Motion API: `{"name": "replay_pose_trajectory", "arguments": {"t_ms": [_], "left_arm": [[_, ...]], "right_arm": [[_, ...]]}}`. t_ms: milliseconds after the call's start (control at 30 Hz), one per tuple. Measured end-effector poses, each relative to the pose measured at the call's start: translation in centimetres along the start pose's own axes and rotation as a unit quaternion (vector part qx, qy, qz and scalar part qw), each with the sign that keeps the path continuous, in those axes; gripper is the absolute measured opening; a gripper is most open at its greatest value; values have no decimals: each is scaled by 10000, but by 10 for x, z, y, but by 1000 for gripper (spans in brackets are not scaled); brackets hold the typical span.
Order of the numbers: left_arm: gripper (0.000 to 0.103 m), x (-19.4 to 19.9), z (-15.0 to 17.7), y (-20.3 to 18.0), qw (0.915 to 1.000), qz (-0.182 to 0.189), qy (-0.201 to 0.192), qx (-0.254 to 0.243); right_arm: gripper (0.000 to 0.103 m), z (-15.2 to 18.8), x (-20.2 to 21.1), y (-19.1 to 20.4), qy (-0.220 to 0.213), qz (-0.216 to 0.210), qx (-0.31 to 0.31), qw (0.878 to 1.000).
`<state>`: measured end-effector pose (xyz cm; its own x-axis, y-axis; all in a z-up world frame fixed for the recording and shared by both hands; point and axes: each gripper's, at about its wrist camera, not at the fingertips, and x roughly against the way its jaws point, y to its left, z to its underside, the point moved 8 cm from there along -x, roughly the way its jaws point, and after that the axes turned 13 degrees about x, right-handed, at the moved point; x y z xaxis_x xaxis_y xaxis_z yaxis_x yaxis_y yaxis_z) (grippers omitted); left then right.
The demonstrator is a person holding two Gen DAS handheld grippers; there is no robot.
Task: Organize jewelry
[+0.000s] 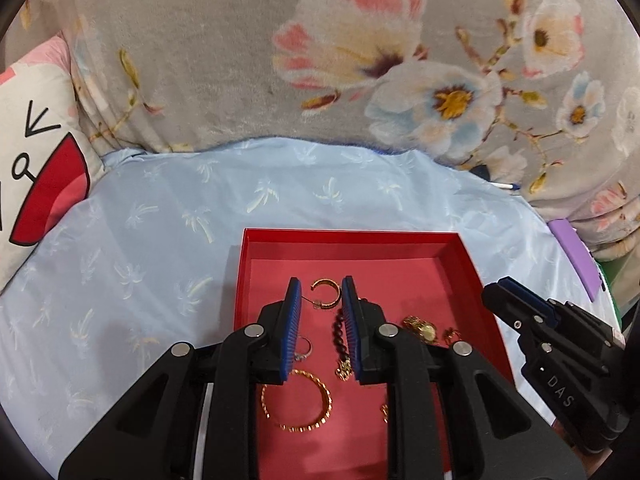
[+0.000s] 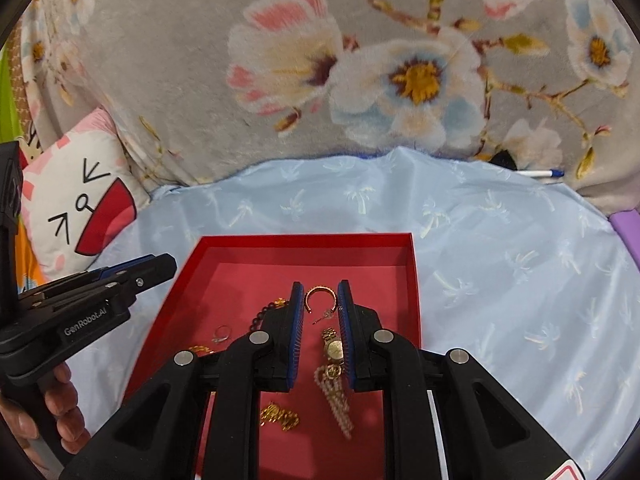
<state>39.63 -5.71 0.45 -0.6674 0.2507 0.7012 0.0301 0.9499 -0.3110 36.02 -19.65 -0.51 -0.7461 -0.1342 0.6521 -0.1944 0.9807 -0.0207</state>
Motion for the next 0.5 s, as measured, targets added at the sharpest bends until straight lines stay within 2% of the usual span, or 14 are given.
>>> {"name": "replay_pose_trajectory", "arguments": {"t_ms": [200,500], "left_arm": [[20,-32,1,7,9997,-158,176,13],[20,-46,3,8,9995,-181,268,-11]], "right_arm": [[16,6,-32,-6,237,-14,-27,9997],[16,8,-47,-7,366,-62,-64,9993]]}}
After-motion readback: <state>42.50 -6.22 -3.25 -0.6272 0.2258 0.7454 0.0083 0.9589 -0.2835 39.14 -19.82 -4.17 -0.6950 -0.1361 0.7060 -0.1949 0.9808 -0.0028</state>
